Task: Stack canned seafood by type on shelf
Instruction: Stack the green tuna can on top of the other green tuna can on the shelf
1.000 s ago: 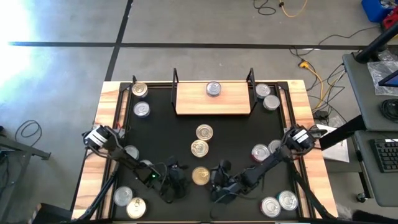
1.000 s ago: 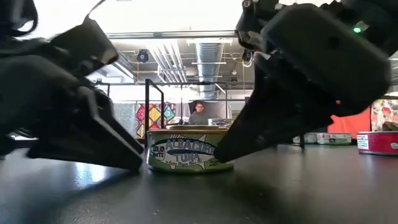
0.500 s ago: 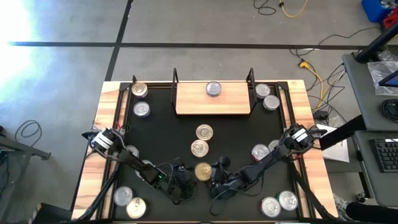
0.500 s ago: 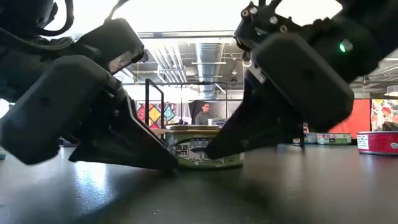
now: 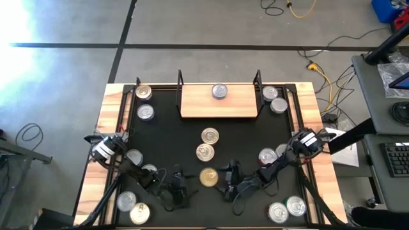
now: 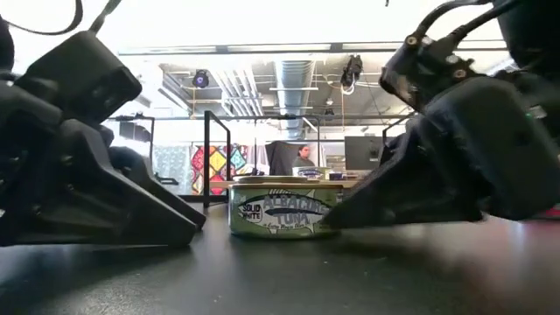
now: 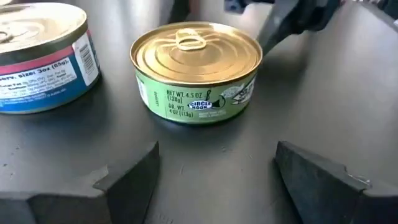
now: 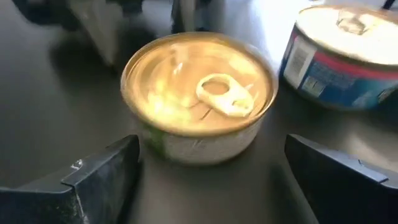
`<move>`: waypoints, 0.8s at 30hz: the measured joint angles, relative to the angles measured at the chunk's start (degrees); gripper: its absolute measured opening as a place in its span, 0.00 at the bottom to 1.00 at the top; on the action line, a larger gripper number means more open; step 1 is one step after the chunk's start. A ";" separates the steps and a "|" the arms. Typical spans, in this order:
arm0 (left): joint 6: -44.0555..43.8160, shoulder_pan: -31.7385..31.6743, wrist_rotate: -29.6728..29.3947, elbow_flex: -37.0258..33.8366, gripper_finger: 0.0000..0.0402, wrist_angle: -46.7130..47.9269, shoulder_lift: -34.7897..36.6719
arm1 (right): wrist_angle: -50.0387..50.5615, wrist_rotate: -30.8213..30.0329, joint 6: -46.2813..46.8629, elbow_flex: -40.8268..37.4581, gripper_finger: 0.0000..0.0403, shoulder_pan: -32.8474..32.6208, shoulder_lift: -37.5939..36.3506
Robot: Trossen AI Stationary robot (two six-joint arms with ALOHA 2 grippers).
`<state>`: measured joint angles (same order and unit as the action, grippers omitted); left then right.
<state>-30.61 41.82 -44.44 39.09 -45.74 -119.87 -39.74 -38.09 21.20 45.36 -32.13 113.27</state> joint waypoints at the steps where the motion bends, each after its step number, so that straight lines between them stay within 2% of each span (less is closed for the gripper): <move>1: 0.81 -0.26 -0.16 -0.46 0.77 -2.73 -0.82 | -1.48 0.11 -1.15 0.00 0.98 0.28 0.52; 5: 2.60 -1.78 0.34 -1.20 0.77 -8.16 -3.02 | -8.22 2.18 -2.56 1.05 0.98 1.35 5.50; 12: 2.96 -4.13 -0.49 -0.86 0.77 -8.31 -3.20 | -19.92 -0.63 -4.88 4.31 0.98 1.74 14.65; 24: 4.74 -5.37 -1.66 1.78 0.77 -6.61 -3.48 | -15.87 3.16 -7.48 5.46 0.98 3.72 11.54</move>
<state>-25.87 36.45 -46.09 40.86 -52.35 -123.35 -55.62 -34.92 13.72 50.83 -28.41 124.81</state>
